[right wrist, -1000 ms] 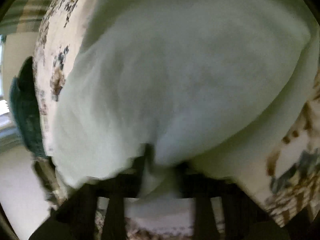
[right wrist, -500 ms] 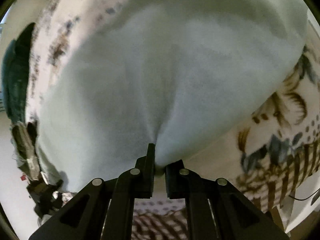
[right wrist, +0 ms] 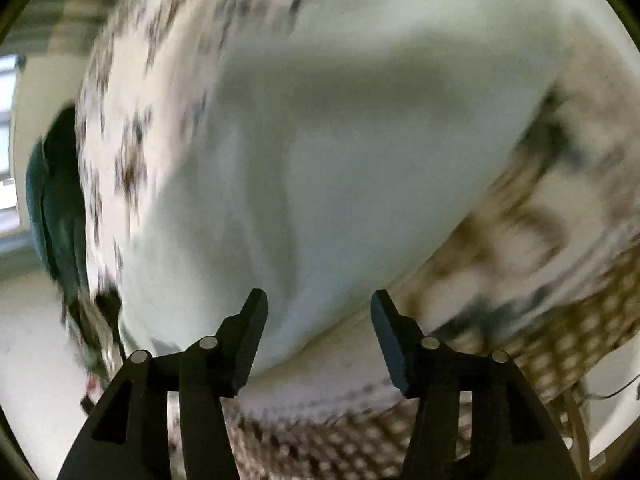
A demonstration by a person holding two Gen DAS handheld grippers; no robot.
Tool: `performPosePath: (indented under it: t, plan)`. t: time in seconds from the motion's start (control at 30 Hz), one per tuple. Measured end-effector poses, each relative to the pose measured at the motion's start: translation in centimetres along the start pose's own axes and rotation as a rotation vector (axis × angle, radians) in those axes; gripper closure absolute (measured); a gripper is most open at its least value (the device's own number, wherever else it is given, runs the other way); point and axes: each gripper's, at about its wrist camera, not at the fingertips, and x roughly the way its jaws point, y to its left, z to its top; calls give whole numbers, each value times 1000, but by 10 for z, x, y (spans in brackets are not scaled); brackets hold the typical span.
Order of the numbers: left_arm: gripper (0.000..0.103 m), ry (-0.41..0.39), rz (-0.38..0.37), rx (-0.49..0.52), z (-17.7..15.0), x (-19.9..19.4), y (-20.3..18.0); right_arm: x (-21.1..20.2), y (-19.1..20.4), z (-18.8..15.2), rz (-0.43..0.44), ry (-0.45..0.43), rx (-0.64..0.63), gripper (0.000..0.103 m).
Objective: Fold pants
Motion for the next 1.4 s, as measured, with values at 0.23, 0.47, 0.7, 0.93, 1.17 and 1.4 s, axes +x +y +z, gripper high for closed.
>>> performPosePath:
  t: [0.23, 0.47, 0.7, 0.93, 1.17, 1.4]
  plan:
    - [10, 1, -101, 206, -21, 26, -148, -95, -84, 112, -132, -333, 125, 46]
    - [10, 10, -96, 371, -51, 39, -257, -57, -163, 198, -17, -235, 282, 58]
    - [10, 10, -59, 422, -70, 38, -279, -86, -102, 176, -195, -513, 41, 91]
    - [10, -3, -19, 398, -82, 44, -272, -55, -148, 180, -319, -442, 101, 93]
    - [10, -22, -23, 284, -78, 29, -221, -45, -144, 162, -264, -246, 126, 40]
    - [10, -28, -39, 35, -54, -12, -93, -24, -24, 60, -93, -72, -124, 40]
